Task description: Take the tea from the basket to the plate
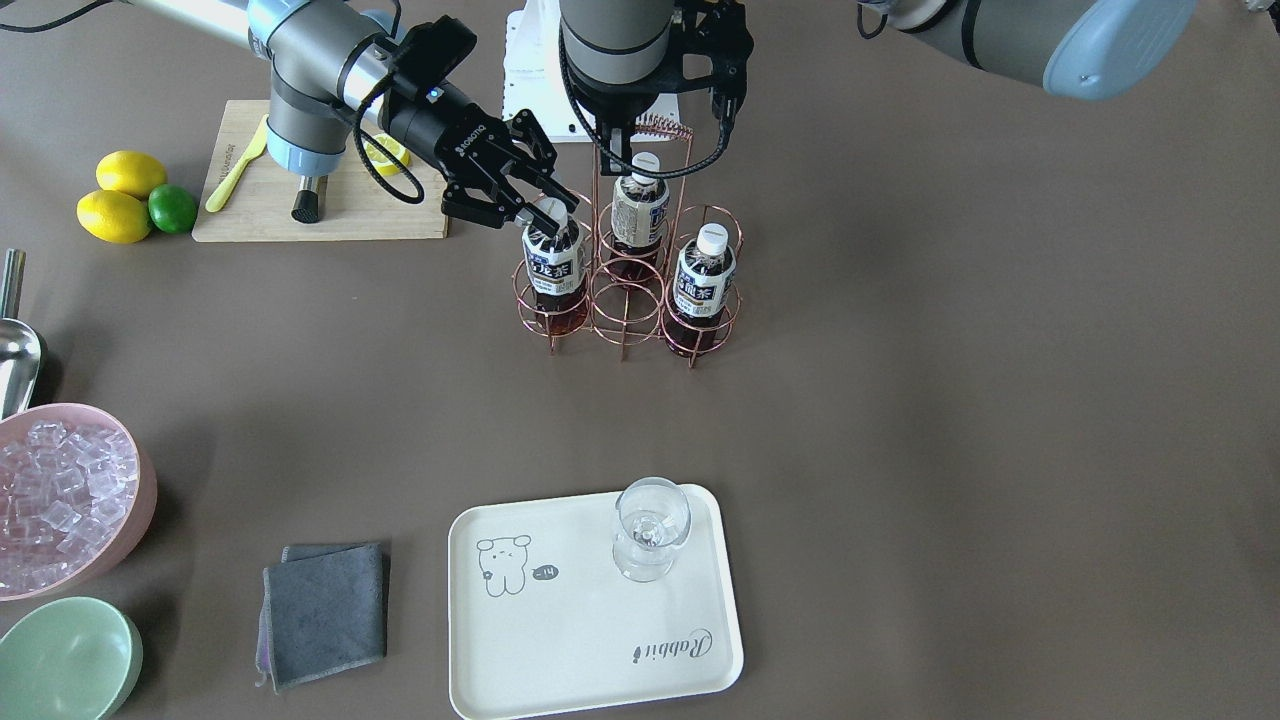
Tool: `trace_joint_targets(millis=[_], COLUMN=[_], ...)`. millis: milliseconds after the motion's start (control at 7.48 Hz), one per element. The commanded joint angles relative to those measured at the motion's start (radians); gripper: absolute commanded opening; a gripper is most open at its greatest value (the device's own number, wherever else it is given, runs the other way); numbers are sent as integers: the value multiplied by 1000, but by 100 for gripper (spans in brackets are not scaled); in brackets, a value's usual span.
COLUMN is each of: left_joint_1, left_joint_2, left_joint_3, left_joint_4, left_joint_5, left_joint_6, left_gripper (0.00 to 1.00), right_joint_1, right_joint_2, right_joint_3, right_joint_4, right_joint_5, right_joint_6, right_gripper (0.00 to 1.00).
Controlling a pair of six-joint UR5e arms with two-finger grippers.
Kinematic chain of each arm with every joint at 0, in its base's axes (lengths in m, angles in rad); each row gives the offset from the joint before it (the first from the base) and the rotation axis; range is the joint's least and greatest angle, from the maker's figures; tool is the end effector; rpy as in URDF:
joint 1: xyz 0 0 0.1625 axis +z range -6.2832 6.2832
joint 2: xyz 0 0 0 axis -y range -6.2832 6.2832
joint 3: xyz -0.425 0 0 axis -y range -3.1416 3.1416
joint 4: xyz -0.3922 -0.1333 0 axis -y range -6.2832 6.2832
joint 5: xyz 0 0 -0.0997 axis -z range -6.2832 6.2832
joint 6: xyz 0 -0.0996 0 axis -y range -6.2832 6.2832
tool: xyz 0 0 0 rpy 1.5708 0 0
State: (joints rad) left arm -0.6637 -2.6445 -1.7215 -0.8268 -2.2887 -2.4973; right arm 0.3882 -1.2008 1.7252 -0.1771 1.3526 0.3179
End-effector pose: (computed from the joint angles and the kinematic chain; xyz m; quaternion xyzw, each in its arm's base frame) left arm 0.4543 -0.4414 0.0167 -0.3674 0.1761 -0.5907 0.6964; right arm -0.4511 -0.3518 0.2355 0.6379 -0.5091 -0.1583 0.5557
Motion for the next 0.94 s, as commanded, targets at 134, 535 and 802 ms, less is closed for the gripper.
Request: trace_joint_targets(millis=[134,535,802], left_joint_1=[1,-1,1], left_joint_2=[1,3,8], left_joint_3=[-1,-3,-16], left_joint_4=[0,-2,-2], left_joint_5=[2,2,3], left_joint_6=[2,3,49], left_gripper=[0,0,0], right_joint_1=[31,75,113], right_joint_2=[-20,-17,-20], right_joint_3=[166,232,246], right_joint_4=[-150,-221,-251], right_joint_5=[6,58,74], right_joint_6=[7,15,18], right_gripper=[0,0,0])
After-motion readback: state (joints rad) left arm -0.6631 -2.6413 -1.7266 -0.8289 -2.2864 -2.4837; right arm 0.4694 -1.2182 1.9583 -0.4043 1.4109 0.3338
